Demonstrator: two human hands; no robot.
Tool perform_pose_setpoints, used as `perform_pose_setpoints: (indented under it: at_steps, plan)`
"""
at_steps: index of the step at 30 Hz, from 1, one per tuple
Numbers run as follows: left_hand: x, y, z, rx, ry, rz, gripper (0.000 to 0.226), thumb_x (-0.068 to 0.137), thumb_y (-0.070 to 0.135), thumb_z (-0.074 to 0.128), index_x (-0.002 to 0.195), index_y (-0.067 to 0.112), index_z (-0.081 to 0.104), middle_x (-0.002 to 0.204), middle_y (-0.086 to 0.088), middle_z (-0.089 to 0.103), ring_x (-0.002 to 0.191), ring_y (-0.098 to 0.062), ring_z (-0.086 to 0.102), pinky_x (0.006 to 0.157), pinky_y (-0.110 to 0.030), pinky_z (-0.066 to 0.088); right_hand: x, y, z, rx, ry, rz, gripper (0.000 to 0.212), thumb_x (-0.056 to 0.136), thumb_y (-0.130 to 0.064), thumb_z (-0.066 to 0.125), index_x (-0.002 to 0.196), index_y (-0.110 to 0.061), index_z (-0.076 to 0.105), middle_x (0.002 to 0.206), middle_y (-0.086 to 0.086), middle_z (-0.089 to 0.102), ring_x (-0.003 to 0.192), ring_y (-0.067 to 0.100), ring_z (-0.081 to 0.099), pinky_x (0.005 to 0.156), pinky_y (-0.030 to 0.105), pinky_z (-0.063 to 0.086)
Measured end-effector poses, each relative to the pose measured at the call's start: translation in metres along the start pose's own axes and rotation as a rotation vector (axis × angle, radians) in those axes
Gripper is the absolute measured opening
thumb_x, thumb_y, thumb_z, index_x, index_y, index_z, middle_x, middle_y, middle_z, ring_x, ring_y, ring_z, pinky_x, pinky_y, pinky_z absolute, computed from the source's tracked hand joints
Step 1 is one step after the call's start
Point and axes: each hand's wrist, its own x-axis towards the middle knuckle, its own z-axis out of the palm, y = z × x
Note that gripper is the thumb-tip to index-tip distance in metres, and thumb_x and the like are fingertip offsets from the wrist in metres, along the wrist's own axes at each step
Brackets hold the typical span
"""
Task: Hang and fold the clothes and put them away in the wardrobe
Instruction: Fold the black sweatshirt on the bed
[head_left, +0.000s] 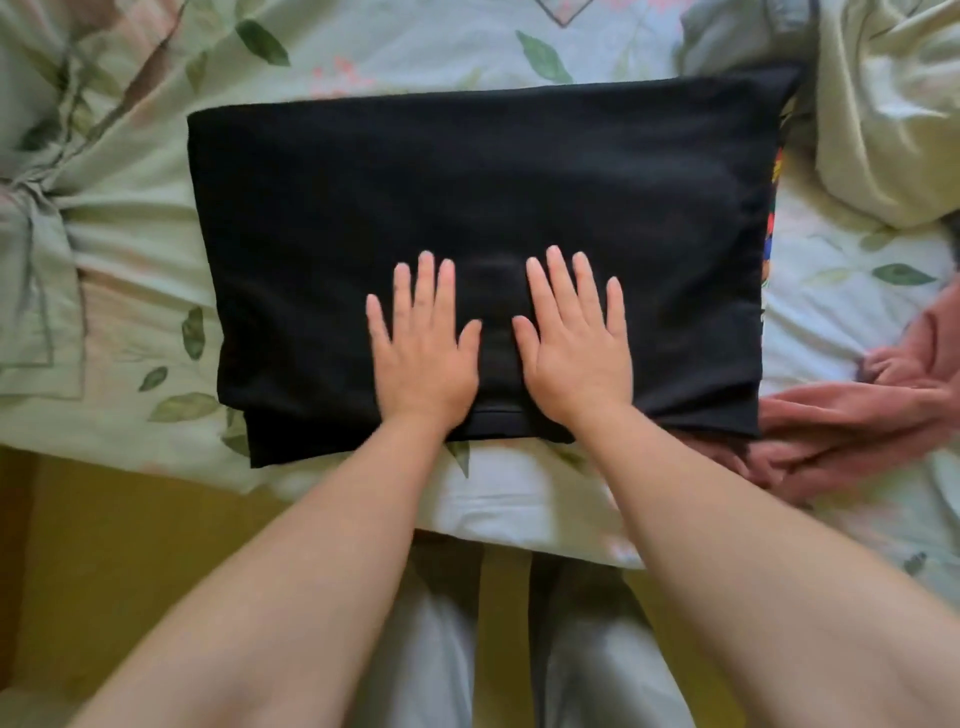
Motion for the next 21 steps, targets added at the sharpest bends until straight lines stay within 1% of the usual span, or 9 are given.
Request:
perform_pose_setpoints:
  at_steps: [5, 8, 11, 13, 15, 17, 19, 20, 21]
  plan:
    - [-0.021, -0.111, 0.01, 0.115, -0.031, -0.092, 0.073, 0.1, 0.06, 0.018, 0.162, 0.023, 0.005, 0.17, 0.0, 0.004, 0.157, -0.023, 0.002, 0.125, -0.052, 0.007, -0.014, 0.088, -0.002, -0.082, -0.003, 0.143, 0.068, 0.102, -0.062, 0.018, 0.162, -0.031, 0.008, 0.17, -0.01, 0.005, 0.156, 0.014, 0.001, 0.125, 0.052, 0.001]
    - [-0.026, -0.14, -0.002, 0.142, -0.099, -0.132, 0.073, 0.103, 0.059, 0.016, 0.163, 0.019, 0.003, 0.171, 0.0, -0.001, 0.157, -0.021, -0.004, 0.126, -0.052, 0.004, -0.022, 0.118, -0.011, -0.02, -0.019, 0.366, 0.069, 0.101, -0.062, 0.013, 0.161, -0.03, 0.002, 0.17, -0.007, -0.002, 0.156, 0.015, -0.003, 0.123, 0.056, 0.002]
    - [-0.022, -0.107, -0.02, 0.102, -0.079, -0.192, 0.075, 0.103, 0.057, 0.022, 0.162, 0.012, 0.007, 0.17, -0.009, 0.004, 0.157, -0.027, 0.001, 0.125, -0.056, 0.005, -0.023, 0.128, -0.024, 0.205, 0.015, 0.672, 0.075, 0.099, -0.063, 0.025, 0.161, -0.026, 0.007, 0.169, 0.007, 0.007, 0.155, 0.027, 0.013, 0.118, 0.061, 0.017]
    - [-0.018, -0.067, -0.032, 0.06, -0.049, -0.109, 0.075, 0.103, 0.055, 0.025, 0.162, 0.011, 0.009, 0.169, -0.012, 0.008, 0.156, -0.029, 0.004, 0.125, -0.055, 0.008, -0.019, 0.135, -0.033, 0.36, 0.071, 0.774, 0.081, 0.095, -0.064, 0.038, 0.16, -0.02, 0.016, 0.164, 0.013, 0.022, 0.149, 0.032, 0.026, 0.115, 0.058, 0.028]
    - [-0.015, -0.024, -0.037, 0.002, -0.03, 0.024, 0.074, 0.103, 0.054, 0.024, 0.162, 0.012, 0.009, 0.17, -0.01, 0.007, 0.157, -0.027, 0.003, 0.126, -0.052, 0.009, -0.012, 0.144, -0.043, 0.517, 0.073, 0.808, 0.083, 0.093, -0.063, 0.049, 0.156, -0.014, 0.026, 0.156, 0.013, 0.035, 0.142, 0.033, 0.036, 0.112, 0.05, 0.033]
    - [-0.008, 0.014, -0.035, -0.053, -0.007, 0.091, 0.074, 0.102, 0.054, 0.023, 0.162, 0.013, 0.01, 0.17, -0.009, 0.005, 0.157, -0.026, 0.002, 0.126, -0.05, 0.009, -0.004, 0.152, -0.054, 0.773, 0.036, 0.859, 0.076, 0.089, -0.063, 0.059, 0.142, -0.011, 0.047, 0.141, 0.008, 0.053, 0.129, 0.028, 0.051, 0.101, 0.037, 0.042]
    - [-0.001, 0.044, -0.026, -0.047, -0.003, 0.126, 0.074, 0.102, 0.055, 0.021, 0.162, 0.014, 0.008, 0.17, -0.008, 0.002, 0.157, -0.026, 0.001, 0.126, -0.049, 0.008, 0.0, 0.157, -0.063, 1.012, 0.024, 0.893, 0.053, 0.084, -0.061, 0.068, 0.111, -0.015, 0.066, 0.109, -0.006, 0.07, 0.101, 0.012, 0.067, 0.08, 0.025, 0.05]
    - [0.0, 0.053, -0.019, -0.017, -0.014, 0.145, 0.073, 0.103, 0.055, 0.02, 0.162, 0.015, 0.005, 0.17, -0.007, 0.0, 0.157, -0.026, -0.001, 0.126, -0.05, 0.007, 0.0, 0.159, -0.066, 1.091, 0.001, 0.859, 0.04, 0.083, -0.057, 0.072, 0.096, -0.019, 0.069, 0.093, -0.014, 0.072, 0.085, 0.002, 0.069, 0.068, 0.019, 0.051]
    - [0.0, 0.059, -0.011, 0.016, -0.026, 0.153, 0.073, 0.103, 0.055, 0.019, 0.162, 0.016, 0.003, 0.17, -0.006, -0.002, 0.157, -0.025, -0.003, 0.126, -0.05, 0.007, 0.0, 0.159, -0.071, 1.161, -0.044, 0.811, 0.031, 0.083, -0.051, 0.076, 0.09, -0.021, 0.069, 0.086, -0.019, 0.073, 0.074, -0.005, 0.068, 0.061, 0.015, 0.051]
